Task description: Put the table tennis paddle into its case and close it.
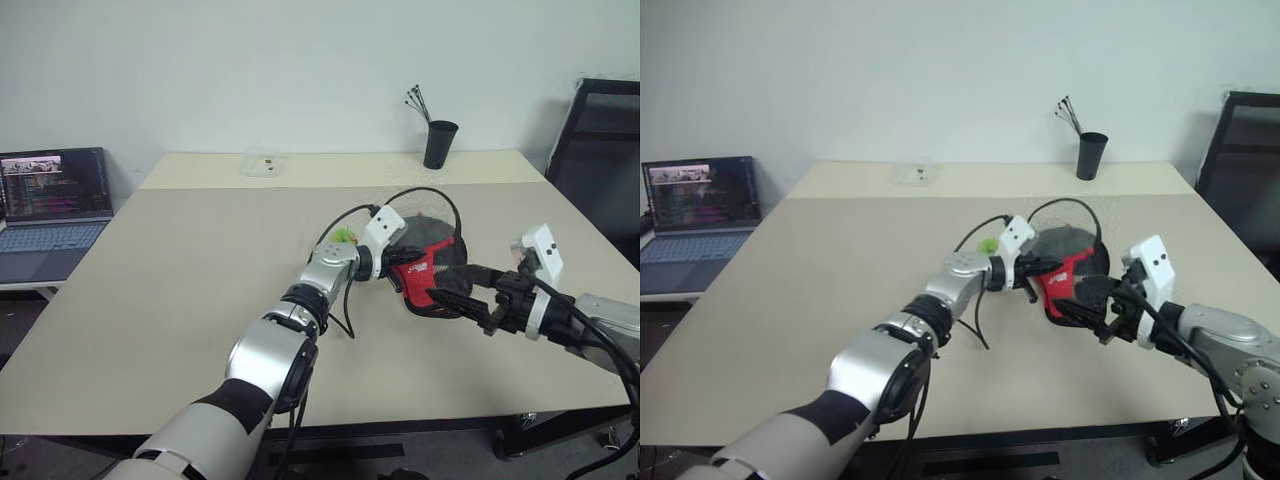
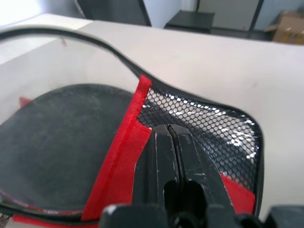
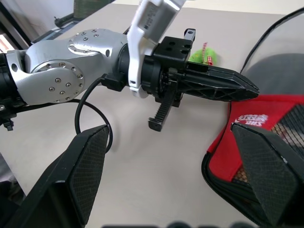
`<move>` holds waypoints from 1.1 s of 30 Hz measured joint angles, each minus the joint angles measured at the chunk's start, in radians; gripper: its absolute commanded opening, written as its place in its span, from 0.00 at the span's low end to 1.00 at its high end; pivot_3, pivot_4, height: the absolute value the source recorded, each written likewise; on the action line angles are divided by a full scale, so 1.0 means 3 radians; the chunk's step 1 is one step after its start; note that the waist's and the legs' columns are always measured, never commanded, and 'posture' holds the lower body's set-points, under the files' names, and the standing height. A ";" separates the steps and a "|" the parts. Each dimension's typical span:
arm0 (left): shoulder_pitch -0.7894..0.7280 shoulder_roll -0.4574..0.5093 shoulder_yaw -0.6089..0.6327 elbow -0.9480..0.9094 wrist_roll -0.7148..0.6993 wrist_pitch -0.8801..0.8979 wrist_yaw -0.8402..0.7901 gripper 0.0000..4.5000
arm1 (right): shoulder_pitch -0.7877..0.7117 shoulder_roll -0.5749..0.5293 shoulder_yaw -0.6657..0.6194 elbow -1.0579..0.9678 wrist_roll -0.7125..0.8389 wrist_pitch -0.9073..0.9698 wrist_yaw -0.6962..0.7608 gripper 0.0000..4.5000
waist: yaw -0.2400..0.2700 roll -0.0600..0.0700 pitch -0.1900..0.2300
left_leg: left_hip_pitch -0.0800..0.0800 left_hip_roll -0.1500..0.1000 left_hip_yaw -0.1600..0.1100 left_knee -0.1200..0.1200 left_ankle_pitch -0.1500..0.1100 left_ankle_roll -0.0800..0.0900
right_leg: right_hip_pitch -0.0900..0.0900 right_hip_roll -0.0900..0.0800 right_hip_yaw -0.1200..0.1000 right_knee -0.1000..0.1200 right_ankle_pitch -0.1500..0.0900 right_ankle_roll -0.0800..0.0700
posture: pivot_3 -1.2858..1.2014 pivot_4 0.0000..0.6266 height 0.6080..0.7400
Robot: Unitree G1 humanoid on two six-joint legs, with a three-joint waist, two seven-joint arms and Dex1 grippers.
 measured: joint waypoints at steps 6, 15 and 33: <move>0.0007 -0.0029 0.0020 0.0087 0.0095 0.0047 0.0118 0.01 | 0.0004 0.0005 0.0015 0.0017 0.0017 -0.0009 -0.0265 1.00 | 0.0006 0.0000 0.0000 | 0.0000 -0.0001 0.0000 0.0000 0.0000 0.0000 | 0.0000 -0.0001 0.0000 -0.0001 0.0000 0.0000 | 0.52 0.24 1.00; 0.0114 0.0225 0.0271 -0.0070 -0.0077 -0.0082 -0.0283 0.01 | -0.0537 0.0236 0.0594 0.0952 -0.0748 -0.0599 -0.0446 1.00 | -0.0033 0.0000 0.0000 | 0.0010 0.0003 0.0004 0.0000 0.0000 0.0000 | -0.0001 0.0007 0.0005 0.0010 0.0000 -0.0001 | 0.52 0.24 1.00; 0.1180 0.0951 0.0423 -0.2107 -0.0689 0.0669 -0.0664 0.01 | -0.1408 0.0727 0.0860 0.3883 -0.2066 -0.2292 0.0011 1.00 | -0.0044 0.0001 0.0000 | 0.0003 0.0010 0.0004 0.0001 0.0001 -0.0001 | -0.0002 -0.0007 0.0010 0.0012 0.0011 -0.0019 | 0.52 0.24 1.00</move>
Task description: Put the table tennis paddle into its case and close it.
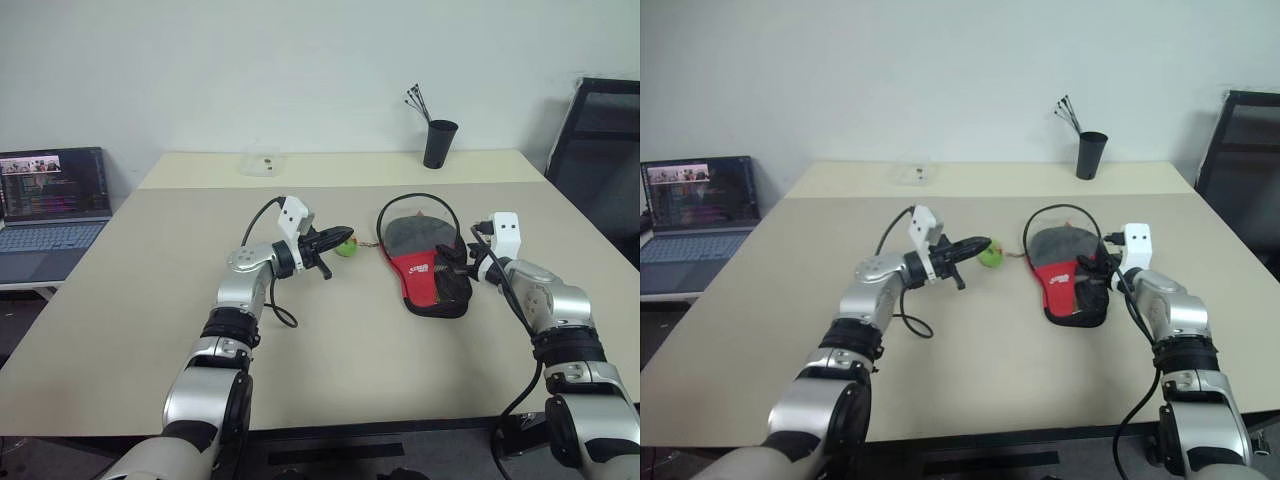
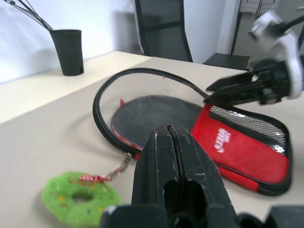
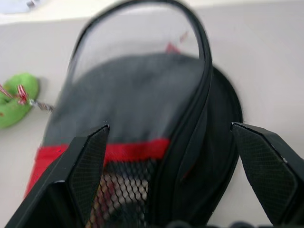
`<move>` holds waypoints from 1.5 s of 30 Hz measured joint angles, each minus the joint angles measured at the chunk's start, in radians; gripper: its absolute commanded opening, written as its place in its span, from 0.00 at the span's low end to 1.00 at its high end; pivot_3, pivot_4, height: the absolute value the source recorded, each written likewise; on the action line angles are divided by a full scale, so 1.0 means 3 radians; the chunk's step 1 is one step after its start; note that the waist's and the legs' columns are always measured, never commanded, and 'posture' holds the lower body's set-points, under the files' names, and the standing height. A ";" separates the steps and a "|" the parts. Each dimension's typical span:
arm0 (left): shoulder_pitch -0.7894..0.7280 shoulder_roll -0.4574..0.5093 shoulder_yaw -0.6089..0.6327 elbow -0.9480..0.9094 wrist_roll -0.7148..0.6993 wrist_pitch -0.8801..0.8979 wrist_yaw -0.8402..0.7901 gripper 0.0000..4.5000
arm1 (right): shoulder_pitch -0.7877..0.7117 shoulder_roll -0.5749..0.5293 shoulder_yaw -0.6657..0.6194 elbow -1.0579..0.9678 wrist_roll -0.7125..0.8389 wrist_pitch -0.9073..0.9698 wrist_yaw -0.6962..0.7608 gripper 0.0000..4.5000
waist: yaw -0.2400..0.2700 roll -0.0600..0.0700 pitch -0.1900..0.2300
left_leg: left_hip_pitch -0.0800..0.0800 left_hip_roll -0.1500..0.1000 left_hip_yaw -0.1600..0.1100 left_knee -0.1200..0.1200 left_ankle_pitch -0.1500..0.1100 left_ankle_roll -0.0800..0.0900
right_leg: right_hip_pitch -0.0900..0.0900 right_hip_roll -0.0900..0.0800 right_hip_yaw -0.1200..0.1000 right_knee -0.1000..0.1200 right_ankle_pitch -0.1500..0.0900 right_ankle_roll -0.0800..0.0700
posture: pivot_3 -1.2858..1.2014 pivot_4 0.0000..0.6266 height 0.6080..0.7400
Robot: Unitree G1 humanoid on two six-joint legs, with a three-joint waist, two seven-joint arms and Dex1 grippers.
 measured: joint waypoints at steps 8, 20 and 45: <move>0.0333 0.0313 -0.0076 -0.1065 -0.0429 0.0804 -0.0331 0.00 | -0.0045 0.0167 -0.0158 0.0056 0.0012 0.0009 0.0068 0.49 | -0.0033 0.0001 -0.0001 | 0.0005 0.0000 -0.0006 0.0001 0.0001 -0.0001 | 0.0001 -0.0001 0.0001 0.0005 0.0001 -0.0002 | 0.52 0.24 1.00; 0.0337 0.0470 -0.0083 -0.1210 -0.0497 0.0900 -0.0256 0.00 | -0.0029 0.0256 -0.0167 -0.0023 -0.0066 0.0163 -0.0196 0.01 | -0.0035 0.0002 -0.0001 | 0.0007 0.0001 -0.0004 0.0000 0.0001 -0.0001 | 0.0003 -0.0003 0.0003 0.0004 0.0001 -0.0002 | 0.52 0.24 1.00; 0.0412 0.0505 -0.0143 -0.1346 -0.0499 0.0919 -0.0163 0.00 | 0.0091 0.0242 -0.0127 -0.0069 -0.0452 0.0094 -0.0360 0.38 | -0.0036 0.0002 -0.0001 | 0.0007 -0.0001 -0.0003 0.0000 0.0001 -0.0001 | 0.0003 -0.0006 0.0005 0.0003 0.0001 -0.0001 | 0.52 0.24 1.00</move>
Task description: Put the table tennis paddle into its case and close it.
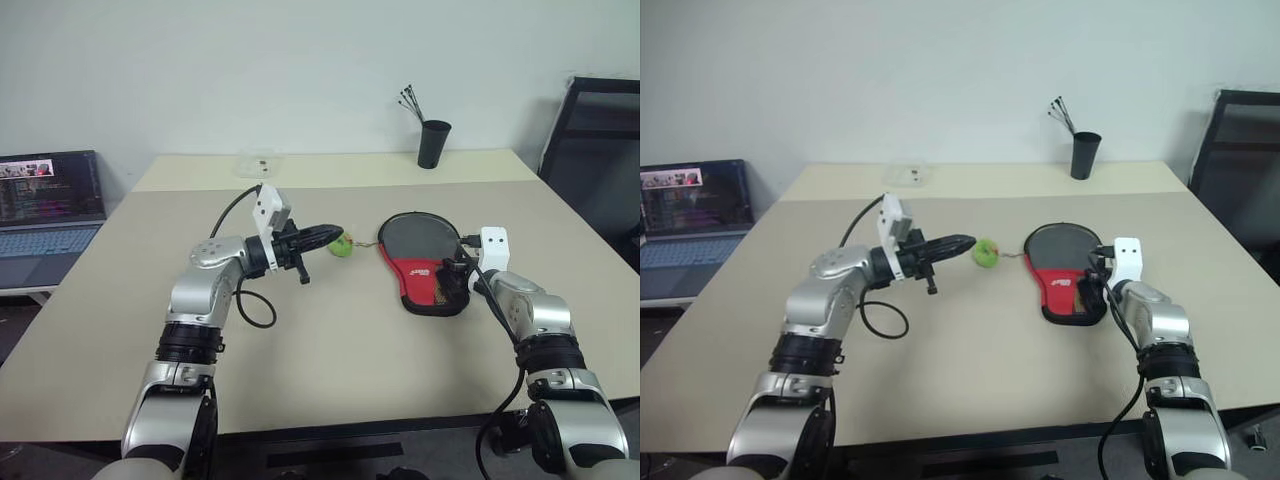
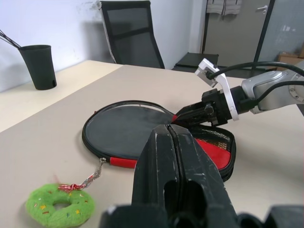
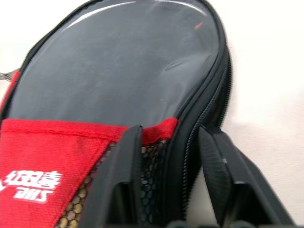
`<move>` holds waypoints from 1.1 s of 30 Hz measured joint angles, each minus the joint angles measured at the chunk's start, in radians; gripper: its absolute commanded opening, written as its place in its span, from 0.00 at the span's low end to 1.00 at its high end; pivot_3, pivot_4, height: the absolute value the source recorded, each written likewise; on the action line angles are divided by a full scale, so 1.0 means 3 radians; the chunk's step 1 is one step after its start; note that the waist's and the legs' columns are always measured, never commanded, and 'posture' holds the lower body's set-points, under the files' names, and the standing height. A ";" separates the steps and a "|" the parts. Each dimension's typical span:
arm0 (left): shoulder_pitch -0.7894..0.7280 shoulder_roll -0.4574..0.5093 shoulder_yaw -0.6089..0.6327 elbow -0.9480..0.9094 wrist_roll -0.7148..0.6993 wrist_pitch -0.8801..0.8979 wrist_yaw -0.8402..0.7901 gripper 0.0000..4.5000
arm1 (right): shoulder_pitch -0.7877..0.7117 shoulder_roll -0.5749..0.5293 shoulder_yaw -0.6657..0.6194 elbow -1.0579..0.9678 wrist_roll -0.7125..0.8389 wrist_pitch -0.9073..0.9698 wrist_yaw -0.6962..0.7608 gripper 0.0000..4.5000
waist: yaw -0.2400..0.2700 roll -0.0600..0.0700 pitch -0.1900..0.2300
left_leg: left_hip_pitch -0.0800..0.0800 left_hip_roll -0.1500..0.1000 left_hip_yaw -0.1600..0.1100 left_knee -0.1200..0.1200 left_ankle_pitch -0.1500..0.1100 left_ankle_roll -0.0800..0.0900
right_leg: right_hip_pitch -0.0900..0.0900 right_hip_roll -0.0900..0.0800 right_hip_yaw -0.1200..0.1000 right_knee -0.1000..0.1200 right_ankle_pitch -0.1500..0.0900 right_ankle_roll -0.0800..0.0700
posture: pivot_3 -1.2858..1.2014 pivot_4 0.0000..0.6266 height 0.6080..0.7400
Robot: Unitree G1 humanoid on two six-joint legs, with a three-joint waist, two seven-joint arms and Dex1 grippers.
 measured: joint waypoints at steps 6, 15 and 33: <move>0.0031 0.0036 0.0000 -0.0023 -0.0001 0.0012 0.0028 0.00 | 0.0035 -0.0131 -0.0001 0.0001 -0.0002 0.0044 0.0159 0.38 | 0.0000 0.0000 0.0000 | 0.0000 -0.0001 0.0000 0.0000 0.0000 0.0000 | 0.0000 0.0000 0.0000 0.0000 0.0000 0.0000 | 0.52 0.24 1.00; 0.0040 0.0038 -0.0006 -0.0034 -0.0003 0.0014 0.0029 0.00 | 0.0060 -0.0191 -0.0009 0.0012 0.0020 0.0123 0.0367 0.82 | 0.0000 0.0000 0.0000 | 0.0000 -0.0001 0.0000 0.0000 0.0000 0.0000 | 0.0000 0.0001 -0.0001 0.0000 0.0000 0.0000 | 0.52 0.24 1.00; 0.0047 0.0061 -0.0044 -0.0034 -0.0002 0.0006 0.0026 0.00 | -0.0161 -0.0224 0.0164 0.0521 -0.0162 -0.0040 0.0723 0.89 | -0.0015 0.0000 -0.0001 | 0.0010 -0.0001 0.0004 0.0001 0.0000 0.0000 | 0.0004 0.0013 0.0004 0.0001 0.0002 -0.0002 | 0.52 0.24 1.00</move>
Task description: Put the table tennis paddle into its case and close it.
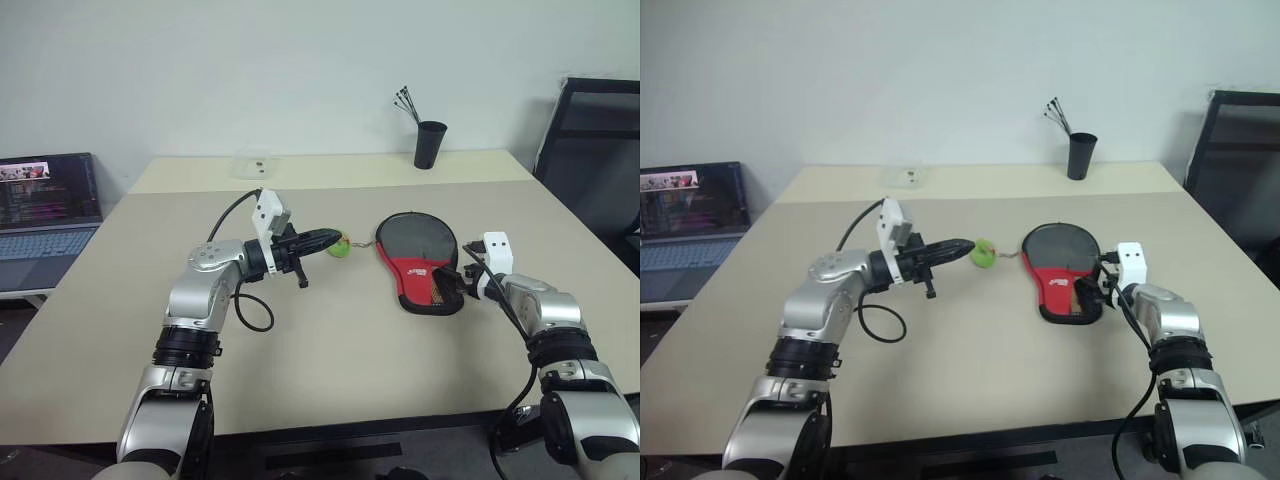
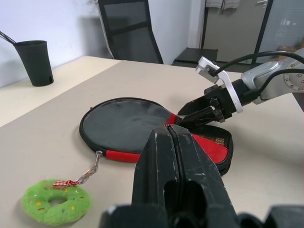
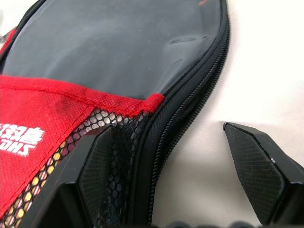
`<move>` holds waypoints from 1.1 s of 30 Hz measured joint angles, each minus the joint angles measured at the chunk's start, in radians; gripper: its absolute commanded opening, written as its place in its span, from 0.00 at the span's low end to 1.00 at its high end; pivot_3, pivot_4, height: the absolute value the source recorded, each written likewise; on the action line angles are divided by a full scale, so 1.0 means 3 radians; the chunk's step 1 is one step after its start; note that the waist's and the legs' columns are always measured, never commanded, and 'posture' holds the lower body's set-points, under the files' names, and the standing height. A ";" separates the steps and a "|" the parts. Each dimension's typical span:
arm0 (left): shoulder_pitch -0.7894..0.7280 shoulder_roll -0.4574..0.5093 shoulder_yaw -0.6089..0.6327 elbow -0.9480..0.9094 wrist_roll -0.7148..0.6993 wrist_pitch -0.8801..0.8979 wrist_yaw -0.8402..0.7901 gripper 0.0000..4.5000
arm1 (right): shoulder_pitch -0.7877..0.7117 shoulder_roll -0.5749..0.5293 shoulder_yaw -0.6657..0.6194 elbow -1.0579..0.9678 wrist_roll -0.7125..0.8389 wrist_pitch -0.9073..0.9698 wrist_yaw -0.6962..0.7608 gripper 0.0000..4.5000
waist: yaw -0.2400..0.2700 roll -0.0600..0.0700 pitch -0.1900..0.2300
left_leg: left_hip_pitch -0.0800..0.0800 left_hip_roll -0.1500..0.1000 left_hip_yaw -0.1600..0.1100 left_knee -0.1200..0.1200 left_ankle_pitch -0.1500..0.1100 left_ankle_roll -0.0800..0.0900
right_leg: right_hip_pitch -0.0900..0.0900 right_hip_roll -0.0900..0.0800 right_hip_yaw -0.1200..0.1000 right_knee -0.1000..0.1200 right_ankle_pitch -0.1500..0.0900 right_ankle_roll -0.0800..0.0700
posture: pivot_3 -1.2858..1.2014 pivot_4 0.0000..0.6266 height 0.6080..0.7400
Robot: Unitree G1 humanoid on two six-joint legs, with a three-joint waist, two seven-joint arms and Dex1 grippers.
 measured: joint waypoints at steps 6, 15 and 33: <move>0.0057 0.0068 0.0000 -0.0029 0.0000 0.0000 -0.0002 0.00 | -0.0097 0.0078 0.0073 0.0108 -0.0072 0.0005 0.0103 0.53 | -0.0005 -0.0001 -0.0001 | 0.0010 0.0014 0.0000 -0.0001 0.0000 0.0000 | 0.0003 0.0020 0.0003 0.0001 0.0005 -0.0010 | 0.52 0.24 1.00; 0.0177 0.0185 0.0000 -0.0212 -0.0038 0.0043 -0.0034 0.00 | -0.0169 0.0186 0.0090 0.0220 -0.0075 0.0011 0.0130 0.01 | -0.0008 -0.0001 -0.0002 | 0.0052 0.0051 0.0011 -0.0002 0.0000 -0.0001 | 0.0037 0.0036 0.0012 -0.0003 0.0001 -0.0004 | 0.52 0.24 1.00; 0.1075 0.0930 0.0092 -0.1017 -0.0433 0.0585 -0.0323 0.00 | -0.0091 0.0816 0.0259 -0.0704 0.0015 0.0802 0.0077 0.01 | -0.0074 -0.0001 -0.0002 | 0.0038 0.0061 0.0060 -0.0020 -0.0001 -0.0002 | -0.0010 0.0040 0.0065 0.0000 0.0003 -0.0008 | 0.52 0.24 1.00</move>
